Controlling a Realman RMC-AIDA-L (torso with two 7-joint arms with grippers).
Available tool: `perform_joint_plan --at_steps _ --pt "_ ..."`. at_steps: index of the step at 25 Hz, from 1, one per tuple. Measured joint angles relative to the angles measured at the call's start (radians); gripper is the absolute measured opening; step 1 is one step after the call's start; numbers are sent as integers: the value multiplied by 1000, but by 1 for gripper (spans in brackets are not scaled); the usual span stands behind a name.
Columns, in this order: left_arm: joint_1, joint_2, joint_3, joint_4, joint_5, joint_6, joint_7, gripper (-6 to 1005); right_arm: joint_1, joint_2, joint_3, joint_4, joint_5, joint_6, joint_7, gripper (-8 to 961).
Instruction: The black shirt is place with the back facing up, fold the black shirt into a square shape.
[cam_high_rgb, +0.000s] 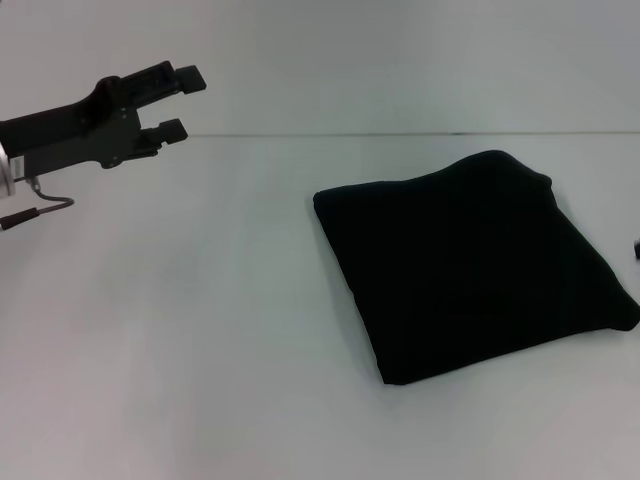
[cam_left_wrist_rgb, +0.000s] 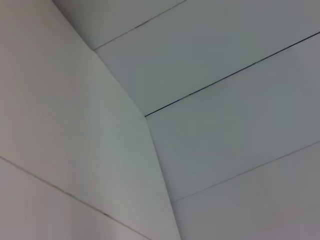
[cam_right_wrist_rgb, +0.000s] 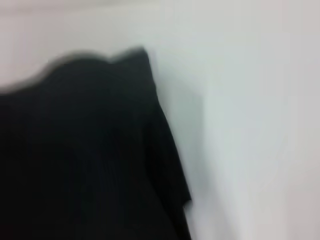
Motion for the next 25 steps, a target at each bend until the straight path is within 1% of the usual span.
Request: perform_joint_plan --at_steps 1,2,4,6,9,11,13,14,17,18,19,20,25 --pt "1 1 0 0 0 2 0 926 -10 -1 19 -26 31 2 -13 277" --pt "1 3 2 0 0 8 0 926 -26 -3 52 -54 96 2 -40 291" --pt "1 9 7 0 11 35 0 926 -52 -13 114 -73 226 4 -104 318" --pt "2 12 8 2 21 60 0 926 -85 -32 183 -63 388 10 -188 350" --pt "5 20 9 6 59 166 16 927 -134 -59 283 -18 598 18 -293 398" --pt "5 26 10 2 91 252 25 927 -169 -79 359 34 756 31 -348 478" --pt "4 20 14 -4 117 320 10 926 -192 -98 389 69 852 52 -366 558" --pt "6 11 20 -12 124 338 -6 926 -199 -110 392 86 885 60 -369 598" --pt "18 -22 68 -74 127 312 -68 919 -195 -144 373 115 879 87 -349 705" --pt "19 -28 87 -90 127 297 -77 915 -183 -158 358 123 855 96 -329 740" --pt "20 -38 125 -121 128 269 -93 912 -172 -168 344 128 835 101 -307 775" --pt "19 -45 152 -142 128 249 -101 908 -156 -180 325 133 808 112 -278 811" --pt "-2 -78 253 -192 129 150 -124 899 -73 -233 261 162 652 165 -118 809"
